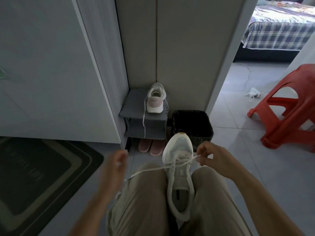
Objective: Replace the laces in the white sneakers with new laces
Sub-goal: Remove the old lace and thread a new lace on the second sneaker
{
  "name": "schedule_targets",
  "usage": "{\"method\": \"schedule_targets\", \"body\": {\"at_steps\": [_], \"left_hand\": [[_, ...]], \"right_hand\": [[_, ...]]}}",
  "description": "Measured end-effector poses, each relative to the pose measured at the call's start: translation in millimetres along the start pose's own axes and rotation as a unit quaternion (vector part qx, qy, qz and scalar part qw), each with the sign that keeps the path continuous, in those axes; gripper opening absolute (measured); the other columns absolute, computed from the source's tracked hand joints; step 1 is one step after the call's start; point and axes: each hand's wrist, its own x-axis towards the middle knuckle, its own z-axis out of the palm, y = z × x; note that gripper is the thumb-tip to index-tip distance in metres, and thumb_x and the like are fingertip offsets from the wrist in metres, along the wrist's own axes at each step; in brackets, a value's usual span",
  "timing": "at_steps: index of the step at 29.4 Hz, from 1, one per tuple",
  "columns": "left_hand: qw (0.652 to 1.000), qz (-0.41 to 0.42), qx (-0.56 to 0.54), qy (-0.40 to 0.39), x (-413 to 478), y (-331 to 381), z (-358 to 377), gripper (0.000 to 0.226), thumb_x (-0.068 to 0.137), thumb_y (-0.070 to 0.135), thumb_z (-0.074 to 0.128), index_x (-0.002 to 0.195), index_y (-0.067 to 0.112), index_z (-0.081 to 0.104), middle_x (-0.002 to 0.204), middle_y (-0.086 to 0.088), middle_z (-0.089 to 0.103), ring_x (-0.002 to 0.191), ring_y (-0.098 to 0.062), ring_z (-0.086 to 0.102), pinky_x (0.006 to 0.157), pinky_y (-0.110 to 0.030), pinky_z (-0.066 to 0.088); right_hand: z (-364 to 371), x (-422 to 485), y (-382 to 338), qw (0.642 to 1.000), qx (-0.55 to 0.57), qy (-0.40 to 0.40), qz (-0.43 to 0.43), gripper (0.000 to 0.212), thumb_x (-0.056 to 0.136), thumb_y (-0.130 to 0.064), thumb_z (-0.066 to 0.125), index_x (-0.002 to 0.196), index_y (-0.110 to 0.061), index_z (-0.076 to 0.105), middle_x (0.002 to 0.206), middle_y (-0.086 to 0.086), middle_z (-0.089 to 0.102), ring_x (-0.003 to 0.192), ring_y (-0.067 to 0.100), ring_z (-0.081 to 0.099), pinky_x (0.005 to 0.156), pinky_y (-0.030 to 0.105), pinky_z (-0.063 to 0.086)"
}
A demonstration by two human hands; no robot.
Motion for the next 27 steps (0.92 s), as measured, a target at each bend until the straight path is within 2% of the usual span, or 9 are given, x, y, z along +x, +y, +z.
{"method": "schedule_targets", "body": {"at_steps": [2,4,7,9,12,16,20,23,27], "left_hand": [[0.988,0.146,-0.004,-0.045,-10,41,28,0.021,0.088,0.009,0.058,0.107,0.017,0.063,0.096,0.007,0.062,0.084,-0.004,0.055,0.077,-0.023,0.045],[0.975,0.193,0.003,-0.111,-13,64,50,0.019,0.087,0.017,0.058,0.105,0.019,0.063,0.097,0.01,0.065,0.086,-0.004,0.056,0.087,-0.029,0.043],[0.972,0.144,0.004,-0.187,-10,76,66,0.014,0.09,0.023,0.054,0.101,0.02,0.063,0.097,0.006,0.068,0.091,-0.008,0.061,0.089,-0.027,0.043],[0.972,0.108,-0.021,-0.208,-5,74,65,0.009,0.089,0.021,0.057,0.093,0.017,0.064,0.092,0.005,0.067,0.085,-0.007,0.059,0.08,-0.021,0.043],[0.965,0.084,-0.04,-0.244,2,63,56,0.006,0.087,0.016,0.059,0.082,0.019,0.059,0.079,0.008,0.06,0.075,-0.006,0.054,0.072,-0.022,0.042],[0.965,0.048,-0.04,-0.256,8,40,34,0.012,0.09,0.015,0.057,0.079,0.021,0.056,0.075,0.01,0.056,0.069,0.0,0.051,0.063,-0.01,0.038],[0.966,0.009,-0.055,-0.253,7,17,16,0.009,0.089,0.014,0.057,0.081,0.015,0.06,0.074,0.006,0.059,0.066,-0.004,0.052,0.063,-0.014,0.04],[0.968,-0.023,-0.052,-0.245,7,3,7,0.009,0.088,0.014,0.058,0.081,0.015,0.062,0.076,0.0,0.064,0.069,-0.009,0.057,0.068,-0.025,0.046],[0.967,-0.038,-0.036,-0.249,4,-6,3,0.009,0.089,0.015,0.057,0.081,0.015,0.062,0.077,0.0,0.064,0.067,-0.008,0.056,0.067,-0.021,0.045]], "right_hand": [[-3,-1,-1,1.0,-0.006,0.0,-0.006,0.021,0.081,-0.018,0.068,0.073,-0.033,0.056,0.069,-0.011,0.065,0.071,-0.003,0.059,0.067,0.013,0.043],[-7,-2,-2,1.0,0.001,-0.011,-0.002,0.019,0.081,-0.019,0.068,0.073,-0.033,0.059,0.072,-0.011,0.066,0.072,-0.003,0.059,0.066,0.011,0.043],[-11,-2,-4,0.999,0.031,-0.034,0.003,0.014,0.082,-0.019,0.067,0.076,-0.03,0.062,0.082,-0.011,0.065,0.077,0.0,0.059,0.07,0.01,0.043],[-13,1,-6,0.998,0.047,-0.049,0.008,0.014,0.083,-0.018,0.066,0.077,-0.029,0.063,0.085,-0.01,0.062,0.079,0.0,0.059,0.072,0.01,0.043],[-12,7,-10,0.991,0.084,-0.099,0.031,0.013,0.085,-0.015,0.063,0.081,-0.027,0.065,0.081,-0.012,0.064,0.071,-0.01,0.059,0.065,0.002,0.042],[-1,15,-9,0.982,0.033,-0.184,0.03,0.01,0.089,-0.016,0.058,0.092,-0.017,0.067,0.078,-0.01,0.064,0.065,-0.014,0.056,0.065,0.001,0.041],[11,25,-16,0.98,0.015,-0.199,0.006,0.016,0.09,-0.016,0.056,0.1,-0.01,0.067,0.079,-0.003,0.068,0.068,-0.006,0.059,0.076,0.008,0.043],[12,33,-27,0.975,0.019,-0.219,-0.002,0.014,0.087,-0.015,0.061,0.1,-0.014,0.065,0.083,-0.004,0.068,0.074,0.0,0.062,0.083,0.018,0.045],[15,40,-29,0.957,-0.166,-0.236,-0.018,0.019,0.081,-0.02,0.063,0.09,-0.032,0.051,0.081,-0.018,0.054,0.09,0.01,0.054,0.095,0.03,0.033]]}}
